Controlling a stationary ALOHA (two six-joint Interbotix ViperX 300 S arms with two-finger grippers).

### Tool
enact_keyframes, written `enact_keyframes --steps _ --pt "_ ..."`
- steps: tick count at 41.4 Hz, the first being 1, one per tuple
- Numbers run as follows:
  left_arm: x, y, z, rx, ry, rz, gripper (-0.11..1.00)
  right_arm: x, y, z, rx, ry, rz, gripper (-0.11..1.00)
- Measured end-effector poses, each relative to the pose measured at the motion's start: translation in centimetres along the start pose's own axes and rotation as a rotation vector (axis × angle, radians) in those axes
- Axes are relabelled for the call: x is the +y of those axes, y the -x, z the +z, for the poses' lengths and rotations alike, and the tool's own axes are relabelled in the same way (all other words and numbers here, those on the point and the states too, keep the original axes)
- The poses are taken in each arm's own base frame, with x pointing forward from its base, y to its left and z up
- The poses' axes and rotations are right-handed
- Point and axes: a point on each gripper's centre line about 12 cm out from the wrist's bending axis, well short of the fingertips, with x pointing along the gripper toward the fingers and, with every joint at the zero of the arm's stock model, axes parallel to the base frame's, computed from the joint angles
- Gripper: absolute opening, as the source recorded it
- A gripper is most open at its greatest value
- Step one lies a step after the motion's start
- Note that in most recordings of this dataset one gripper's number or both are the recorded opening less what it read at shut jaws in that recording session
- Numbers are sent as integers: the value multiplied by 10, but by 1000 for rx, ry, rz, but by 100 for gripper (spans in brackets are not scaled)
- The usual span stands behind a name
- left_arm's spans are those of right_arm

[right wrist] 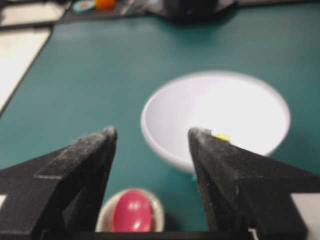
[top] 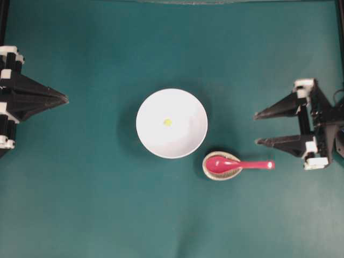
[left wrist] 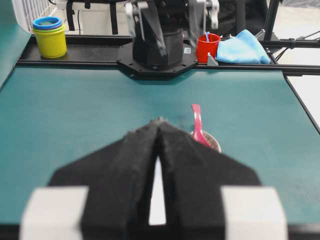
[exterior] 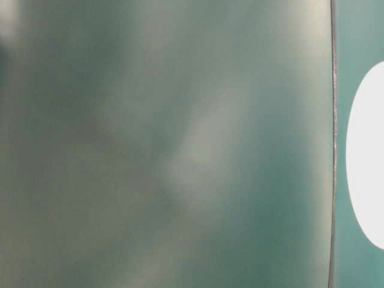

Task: Scoop the yellow hexagonal prism block from the bowl with a spoon using the right arm.
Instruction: 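Move the right gripper toward the pink spoon handle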

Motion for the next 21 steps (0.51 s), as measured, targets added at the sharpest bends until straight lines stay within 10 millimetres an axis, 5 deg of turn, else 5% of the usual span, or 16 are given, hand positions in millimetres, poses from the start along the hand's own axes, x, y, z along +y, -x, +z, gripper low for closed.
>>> enact_keyframes --steps 21 --pt "0 0 0 0 1 0 1 20 -14 -73 86 -12 -43 62"
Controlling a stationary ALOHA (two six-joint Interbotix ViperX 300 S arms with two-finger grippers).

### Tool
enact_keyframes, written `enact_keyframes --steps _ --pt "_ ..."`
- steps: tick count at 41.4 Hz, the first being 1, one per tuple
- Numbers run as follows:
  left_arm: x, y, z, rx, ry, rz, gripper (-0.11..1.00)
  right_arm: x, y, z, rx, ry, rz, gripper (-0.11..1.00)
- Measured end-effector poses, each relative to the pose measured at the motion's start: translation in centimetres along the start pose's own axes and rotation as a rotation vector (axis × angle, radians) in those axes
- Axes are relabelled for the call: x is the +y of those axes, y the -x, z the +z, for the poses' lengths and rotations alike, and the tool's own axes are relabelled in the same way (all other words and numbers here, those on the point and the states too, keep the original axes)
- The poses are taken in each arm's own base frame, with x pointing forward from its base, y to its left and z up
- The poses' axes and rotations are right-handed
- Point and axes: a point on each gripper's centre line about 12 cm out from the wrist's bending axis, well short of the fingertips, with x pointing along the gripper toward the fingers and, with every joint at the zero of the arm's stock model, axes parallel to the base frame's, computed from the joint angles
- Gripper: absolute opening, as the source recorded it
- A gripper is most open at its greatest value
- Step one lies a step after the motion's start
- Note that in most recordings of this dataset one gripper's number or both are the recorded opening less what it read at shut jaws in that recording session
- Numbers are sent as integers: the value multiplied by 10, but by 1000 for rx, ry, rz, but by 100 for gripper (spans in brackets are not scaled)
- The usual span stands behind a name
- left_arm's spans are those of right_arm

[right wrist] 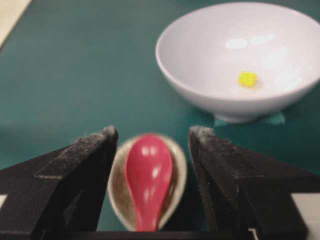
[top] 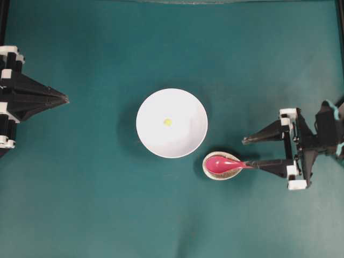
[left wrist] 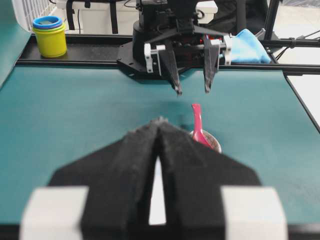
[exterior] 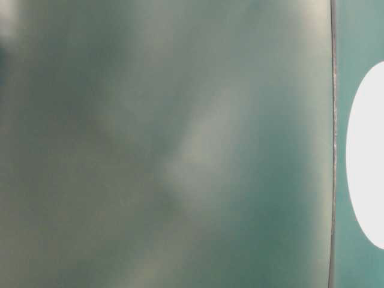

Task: Scoop the yellow hexagonal prism block from the bowl with a spoon using the right arm.
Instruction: 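Move the right gripper toward the pink spoon handle, then close the right gripper on the pink spoon handle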

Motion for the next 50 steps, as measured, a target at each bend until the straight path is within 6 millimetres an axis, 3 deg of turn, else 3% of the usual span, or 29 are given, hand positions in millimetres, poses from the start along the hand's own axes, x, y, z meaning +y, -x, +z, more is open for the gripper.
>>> enact_keyframes --steps 28,50 --pt "0 0 0 -2 -1 0 1 8 -3 -56 152 52 -7 62" --pt "0 0 0 0 0 0 1 7 -2 -61 169 63 -12 60"
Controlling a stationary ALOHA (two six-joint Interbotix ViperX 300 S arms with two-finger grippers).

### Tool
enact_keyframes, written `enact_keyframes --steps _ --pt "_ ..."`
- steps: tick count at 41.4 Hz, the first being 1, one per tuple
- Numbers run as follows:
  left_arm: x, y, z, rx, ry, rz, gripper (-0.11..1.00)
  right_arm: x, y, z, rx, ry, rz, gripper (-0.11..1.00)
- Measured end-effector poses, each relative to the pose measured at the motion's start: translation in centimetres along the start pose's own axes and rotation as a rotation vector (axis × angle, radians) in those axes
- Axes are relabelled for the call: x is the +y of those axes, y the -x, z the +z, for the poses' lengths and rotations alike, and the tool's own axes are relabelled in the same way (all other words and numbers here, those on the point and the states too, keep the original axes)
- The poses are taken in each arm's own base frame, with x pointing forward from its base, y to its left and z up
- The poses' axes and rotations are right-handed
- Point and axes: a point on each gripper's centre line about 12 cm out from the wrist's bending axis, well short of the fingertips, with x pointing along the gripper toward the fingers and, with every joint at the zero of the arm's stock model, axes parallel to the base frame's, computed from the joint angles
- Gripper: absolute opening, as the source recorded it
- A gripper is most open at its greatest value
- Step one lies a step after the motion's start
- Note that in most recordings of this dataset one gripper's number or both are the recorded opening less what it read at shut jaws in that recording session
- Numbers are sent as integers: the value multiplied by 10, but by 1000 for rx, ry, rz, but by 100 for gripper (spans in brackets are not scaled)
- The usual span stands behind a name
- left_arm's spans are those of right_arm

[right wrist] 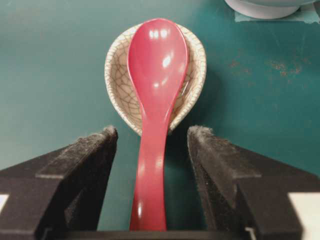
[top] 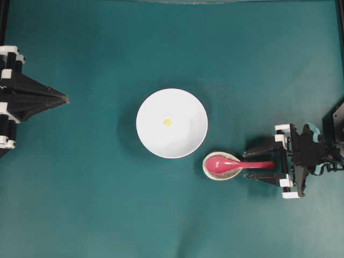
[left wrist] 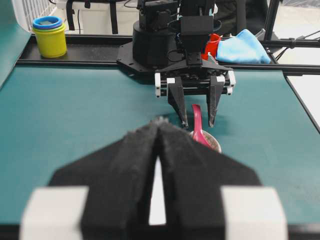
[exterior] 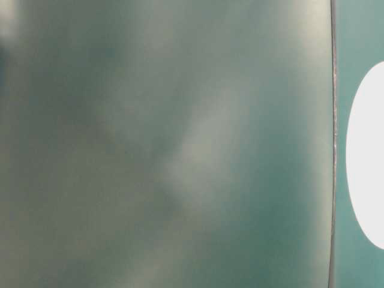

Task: Scoop the yellow hexagonal prism block from the bowl with a spoon using the right arm.
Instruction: 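Close the right gripper on the pink spoon handle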

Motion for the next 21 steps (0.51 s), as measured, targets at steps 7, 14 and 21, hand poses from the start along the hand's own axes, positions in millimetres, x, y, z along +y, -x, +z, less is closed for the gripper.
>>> enact_keyframes --steps 7,14,21 --pt "0 0 0 -2 0 0 1 -1 1 -1 4 2 -1 54" --pt "0 0 0 -3 -1 0 1 -1 2 -2 14 5 -1 53" --pt "0 0 0 -2 -1 0 1 -2 2 -4 29 8 -2 53"
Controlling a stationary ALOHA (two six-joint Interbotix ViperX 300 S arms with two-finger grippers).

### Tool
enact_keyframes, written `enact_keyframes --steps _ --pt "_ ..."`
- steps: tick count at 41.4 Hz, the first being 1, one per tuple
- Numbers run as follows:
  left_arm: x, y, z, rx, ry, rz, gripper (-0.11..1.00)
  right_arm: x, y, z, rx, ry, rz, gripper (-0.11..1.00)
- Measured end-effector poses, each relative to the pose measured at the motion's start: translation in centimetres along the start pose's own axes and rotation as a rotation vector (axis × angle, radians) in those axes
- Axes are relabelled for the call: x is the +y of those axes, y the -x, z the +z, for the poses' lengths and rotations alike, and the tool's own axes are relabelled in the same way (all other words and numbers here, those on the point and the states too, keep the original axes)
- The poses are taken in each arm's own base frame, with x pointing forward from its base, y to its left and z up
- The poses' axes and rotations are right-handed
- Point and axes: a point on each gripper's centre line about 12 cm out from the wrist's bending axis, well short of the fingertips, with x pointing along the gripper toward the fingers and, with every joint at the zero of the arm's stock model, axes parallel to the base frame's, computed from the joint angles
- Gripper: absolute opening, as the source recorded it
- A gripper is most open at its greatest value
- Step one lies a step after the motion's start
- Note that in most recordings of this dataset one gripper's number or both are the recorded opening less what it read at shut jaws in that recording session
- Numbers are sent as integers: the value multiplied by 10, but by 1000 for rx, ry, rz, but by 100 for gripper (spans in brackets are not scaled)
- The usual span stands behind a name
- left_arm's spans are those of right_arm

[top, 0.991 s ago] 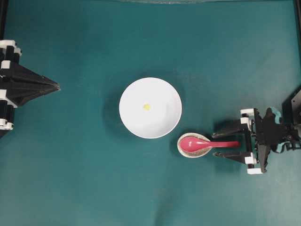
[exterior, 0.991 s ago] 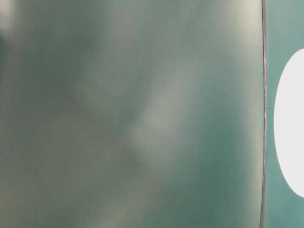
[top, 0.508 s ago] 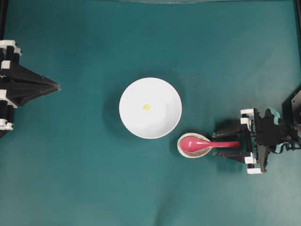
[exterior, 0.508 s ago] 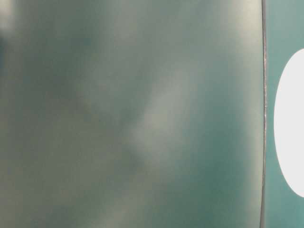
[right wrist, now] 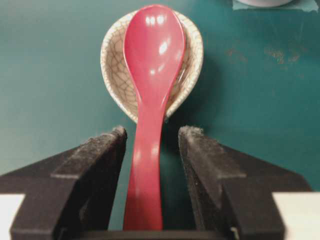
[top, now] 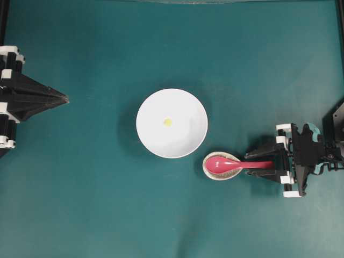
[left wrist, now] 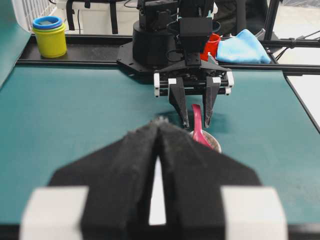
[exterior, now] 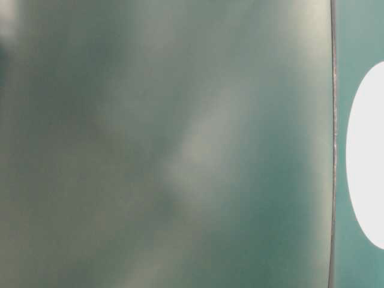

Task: Scoop the yellow hexagonal prism block from the bowl with a spoon using the right arm.
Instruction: 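Close the right gripper on the pink spoon handle, then lift the spoon and carry it over the white bowl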

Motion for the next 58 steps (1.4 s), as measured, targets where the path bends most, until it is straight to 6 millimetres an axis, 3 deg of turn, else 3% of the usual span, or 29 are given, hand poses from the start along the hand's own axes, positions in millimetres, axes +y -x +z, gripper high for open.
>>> enact_keyframes --steps 19,37,47,58 --pt "0 0 -1 2 0 0 1 1 -2 1 -7 0 2 51" --pt "0 0 0 0 0 0 1 2 -3 2 -9 -2 3 24" --pt "0 0 0 0 0 0 1 2 -3 3 -14 -8 4 24" --pt "0 0 -1 2 1 0 1 4 2 18 -64 -39 18 24"
